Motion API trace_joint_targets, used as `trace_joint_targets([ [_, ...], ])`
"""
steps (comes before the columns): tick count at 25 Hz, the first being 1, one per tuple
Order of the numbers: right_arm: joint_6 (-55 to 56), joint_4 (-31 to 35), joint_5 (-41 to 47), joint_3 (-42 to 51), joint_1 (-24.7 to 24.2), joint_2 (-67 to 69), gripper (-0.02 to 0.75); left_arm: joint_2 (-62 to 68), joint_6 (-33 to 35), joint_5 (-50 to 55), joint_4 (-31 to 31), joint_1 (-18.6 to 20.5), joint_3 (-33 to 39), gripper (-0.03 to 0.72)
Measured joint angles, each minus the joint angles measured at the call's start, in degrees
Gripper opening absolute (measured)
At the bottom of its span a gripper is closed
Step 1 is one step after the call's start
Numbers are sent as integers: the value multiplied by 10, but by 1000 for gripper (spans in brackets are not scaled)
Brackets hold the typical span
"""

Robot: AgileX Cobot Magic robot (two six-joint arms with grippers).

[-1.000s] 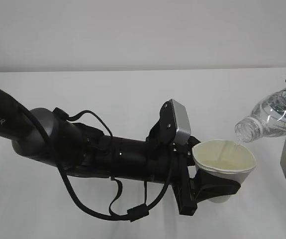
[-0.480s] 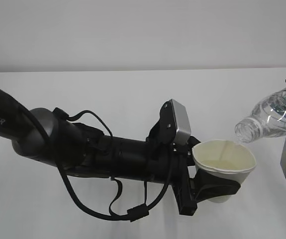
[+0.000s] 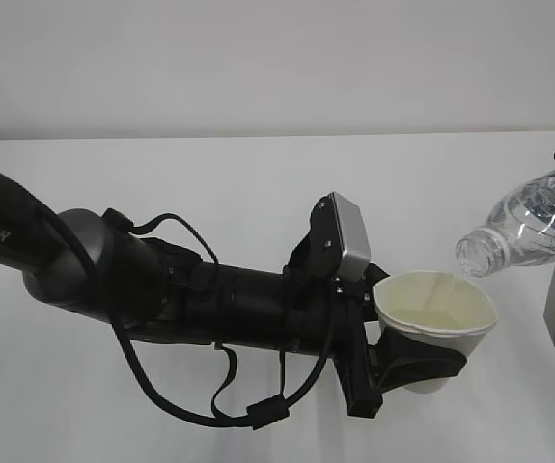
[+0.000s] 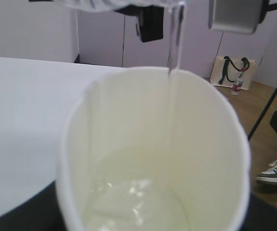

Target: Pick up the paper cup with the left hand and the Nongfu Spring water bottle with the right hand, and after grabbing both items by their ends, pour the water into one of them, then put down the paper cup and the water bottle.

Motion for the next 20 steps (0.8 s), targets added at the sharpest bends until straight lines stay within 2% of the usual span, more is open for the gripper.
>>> trace_joint_targets([
  [20, -1, 0, -1, -1, 0, 0, 438, 0, 0, 1, 1, 0, 0, 425],
])
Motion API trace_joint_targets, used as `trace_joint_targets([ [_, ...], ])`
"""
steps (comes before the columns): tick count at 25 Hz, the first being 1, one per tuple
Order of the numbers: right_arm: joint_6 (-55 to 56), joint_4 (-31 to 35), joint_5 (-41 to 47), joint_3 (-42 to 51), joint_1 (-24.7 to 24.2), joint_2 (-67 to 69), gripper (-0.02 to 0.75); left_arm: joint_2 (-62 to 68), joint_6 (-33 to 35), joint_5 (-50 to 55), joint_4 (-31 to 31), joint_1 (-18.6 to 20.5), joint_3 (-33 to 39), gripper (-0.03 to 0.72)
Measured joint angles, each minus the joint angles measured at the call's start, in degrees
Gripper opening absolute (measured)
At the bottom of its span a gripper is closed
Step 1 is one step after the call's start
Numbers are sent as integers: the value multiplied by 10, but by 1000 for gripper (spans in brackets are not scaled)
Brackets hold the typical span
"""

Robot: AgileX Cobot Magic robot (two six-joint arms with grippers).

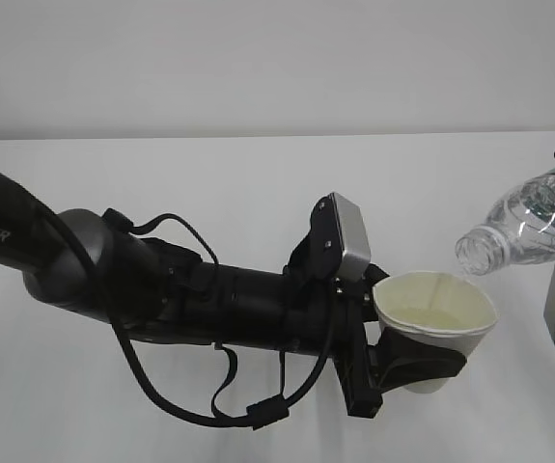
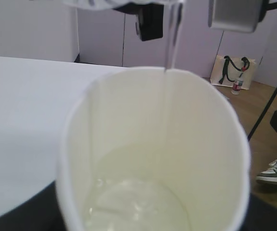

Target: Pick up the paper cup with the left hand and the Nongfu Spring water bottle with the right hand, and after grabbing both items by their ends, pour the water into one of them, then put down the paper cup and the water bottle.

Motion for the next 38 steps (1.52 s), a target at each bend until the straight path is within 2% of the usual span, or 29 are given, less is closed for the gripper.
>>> trace_joint_targets([
  [38, -1, 0, 0, -2, 0, 0, 438, 0, 0, 2, 1, 0, 0, 425],
])
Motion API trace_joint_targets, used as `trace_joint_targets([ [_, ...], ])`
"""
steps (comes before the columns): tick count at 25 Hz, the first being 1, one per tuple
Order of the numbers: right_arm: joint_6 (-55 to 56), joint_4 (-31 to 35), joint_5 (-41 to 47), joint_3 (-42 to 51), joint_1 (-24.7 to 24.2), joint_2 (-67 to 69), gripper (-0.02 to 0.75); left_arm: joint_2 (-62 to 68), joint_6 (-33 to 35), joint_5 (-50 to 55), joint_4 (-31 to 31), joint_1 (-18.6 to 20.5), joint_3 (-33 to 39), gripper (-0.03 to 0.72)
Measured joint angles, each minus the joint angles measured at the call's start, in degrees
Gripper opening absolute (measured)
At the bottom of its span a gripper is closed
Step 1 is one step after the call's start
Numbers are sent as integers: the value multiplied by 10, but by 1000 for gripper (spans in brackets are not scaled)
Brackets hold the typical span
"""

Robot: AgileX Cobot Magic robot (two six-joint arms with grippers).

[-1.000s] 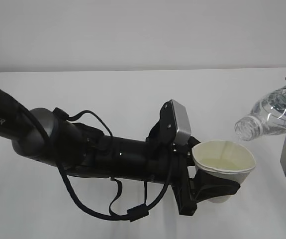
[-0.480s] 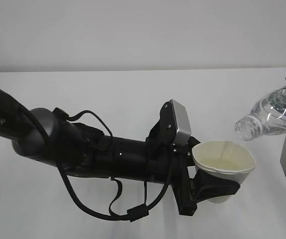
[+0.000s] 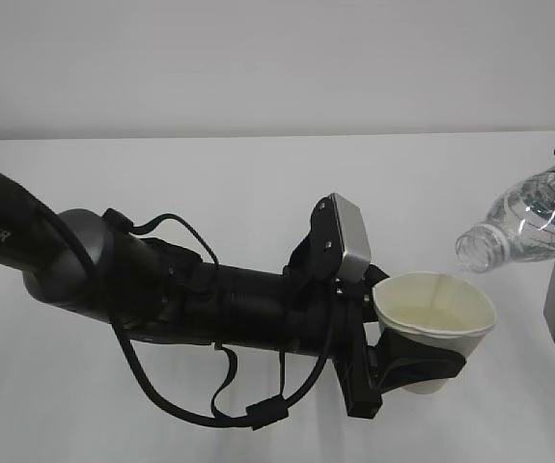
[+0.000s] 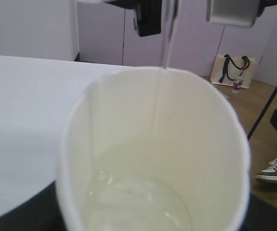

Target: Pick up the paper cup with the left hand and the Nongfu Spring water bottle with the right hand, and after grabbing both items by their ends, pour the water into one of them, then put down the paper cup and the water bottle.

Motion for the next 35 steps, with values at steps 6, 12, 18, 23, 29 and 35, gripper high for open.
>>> trace_joint_targets([
  [6, -2, 0, 0, 0, 0, 0, 438, 0, 0, 0, 0, 0, 0, 425],
  [12, -4, 0, 0, 0, 0, 0, 438, 0, 0, 0, 0, 0, 0, 425],
  [18, -8, 0, 0, 0, 0, 0, 438, 0, 0, 0, 0, 0, 0, 425],
  [23, -9, 0, 0, 0, 0, 0, 438, 0, 0, 0, 0, 0, 0, 425],
  [29, -11, 0, 0, 0, 0, 0, 438, 0, 0, 0, 0, 0, 0, 425],
  [35, -13, 0, -1, 0, 0, 0, 438, 0, 0, 0, 0, 0, 0, 425],
])
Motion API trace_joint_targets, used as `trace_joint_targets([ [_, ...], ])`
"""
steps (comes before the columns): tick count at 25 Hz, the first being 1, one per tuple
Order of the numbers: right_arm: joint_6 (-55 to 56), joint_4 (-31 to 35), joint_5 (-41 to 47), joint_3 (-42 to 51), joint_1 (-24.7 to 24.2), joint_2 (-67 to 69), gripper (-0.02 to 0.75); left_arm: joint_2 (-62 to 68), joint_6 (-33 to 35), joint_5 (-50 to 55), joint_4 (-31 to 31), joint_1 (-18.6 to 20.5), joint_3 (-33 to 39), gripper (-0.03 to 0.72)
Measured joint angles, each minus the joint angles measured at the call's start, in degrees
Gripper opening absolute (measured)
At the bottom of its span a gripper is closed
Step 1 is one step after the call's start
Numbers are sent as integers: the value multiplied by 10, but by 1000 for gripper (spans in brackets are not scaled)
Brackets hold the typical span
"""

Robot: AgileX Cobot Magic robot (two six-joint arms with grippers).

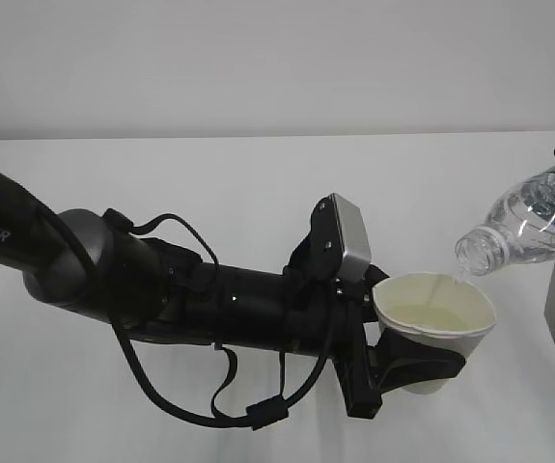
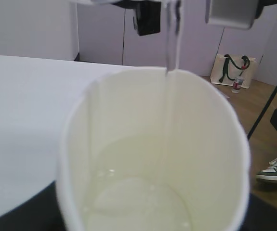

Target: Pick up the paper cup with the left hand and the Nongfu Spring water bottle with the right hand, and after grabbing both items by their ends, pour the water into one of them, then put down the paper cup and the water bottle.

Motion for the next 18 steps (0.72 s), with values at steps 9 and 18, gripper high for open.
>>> trace_joint_targets([
  [9, -2, 0, 0, 0, 0, 0, 438, 0, 0, 0, 0, 0, 0, 425],
  [18, -5, 0, 0, 0, 0, 0, 438, 0, 0, 1, 0, 0, 0, 425],
])
